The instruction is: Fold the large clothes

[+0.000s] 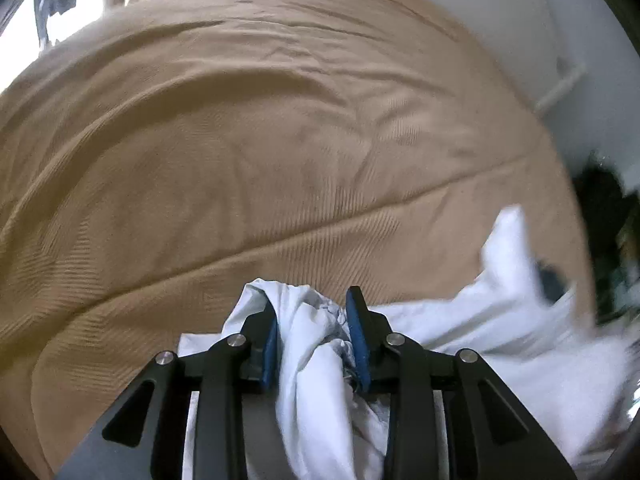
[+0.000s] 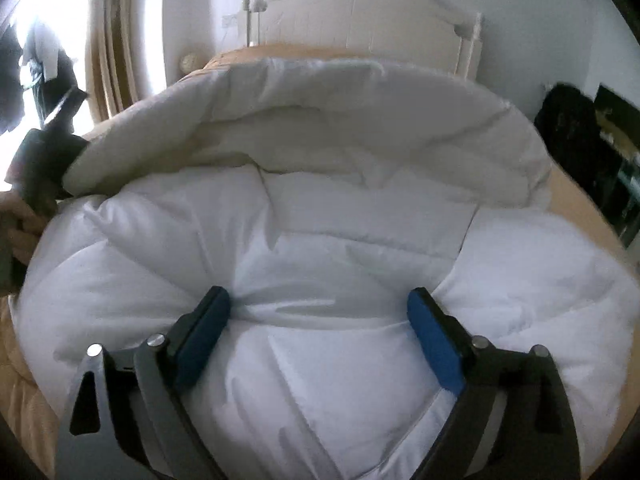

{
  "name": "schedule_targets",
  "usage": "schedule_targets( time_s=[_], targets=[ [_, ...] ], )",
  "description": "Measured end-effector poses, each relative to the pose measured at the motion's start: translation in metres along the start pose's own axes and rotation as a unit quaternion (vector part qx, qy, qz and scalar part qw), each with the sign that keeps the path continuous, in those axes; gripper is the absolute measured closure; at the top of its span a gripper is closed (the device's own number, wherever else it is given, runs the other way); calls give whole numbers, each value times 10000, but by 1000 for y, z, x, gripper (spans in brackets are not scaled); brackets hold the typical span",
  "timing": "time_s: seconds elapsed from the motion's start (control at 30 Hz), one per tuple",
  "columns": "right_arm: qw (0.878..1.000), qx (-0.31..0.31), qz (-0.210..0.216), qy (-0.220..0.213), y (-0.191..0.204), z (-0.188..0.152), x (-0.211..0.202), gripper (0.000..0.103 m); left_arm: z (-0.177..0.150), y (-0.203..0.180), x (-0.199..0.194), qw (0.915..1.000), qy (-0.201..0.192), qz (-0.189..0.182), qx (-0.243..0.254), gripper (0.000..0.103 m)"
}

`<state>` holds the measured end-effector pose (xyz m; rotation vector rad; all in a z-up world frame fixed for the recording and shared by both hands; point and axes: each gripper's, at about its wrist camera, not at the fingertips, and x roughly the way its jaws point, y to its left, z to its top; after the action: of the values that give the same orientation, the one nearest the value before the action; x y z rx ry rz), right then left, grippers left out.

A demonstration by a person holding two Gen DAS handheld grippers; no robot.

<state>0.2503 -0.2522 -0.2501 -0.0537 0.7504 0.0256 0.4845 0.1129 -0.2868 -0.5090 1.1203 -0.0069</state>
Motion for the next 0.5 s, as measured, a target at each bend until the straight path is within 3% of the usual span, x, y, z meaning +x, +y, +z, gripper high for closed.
schedule_targets(
  time_s=[0.1,0.2,0.23,0.3,0.37,0.5],
  targets=[
    [9998,93,87,120,-4,-1,2,10,27,18,-32,9978,-172,-411,-492,64],
    [9998,78,60,145,-3,-3,3,9,48,26,-77,9953,-911,52,-336,30],
    [9998,83,62,152,-2,-3,4,9,52,28,-94,9927,-1143,304,-234,27],
    [9998,93,63,169,0,-2,4,9,52,26,-115,9889,-1333,654,26,27],
    [9998,105,55,177,2,-1,3,9,41,18,-123,9877,-1285,860,214,27],
    [9997,132,7,193,1,7,13,8,-27,-28,-117,9917,-946,436,756,27]
  ],
)
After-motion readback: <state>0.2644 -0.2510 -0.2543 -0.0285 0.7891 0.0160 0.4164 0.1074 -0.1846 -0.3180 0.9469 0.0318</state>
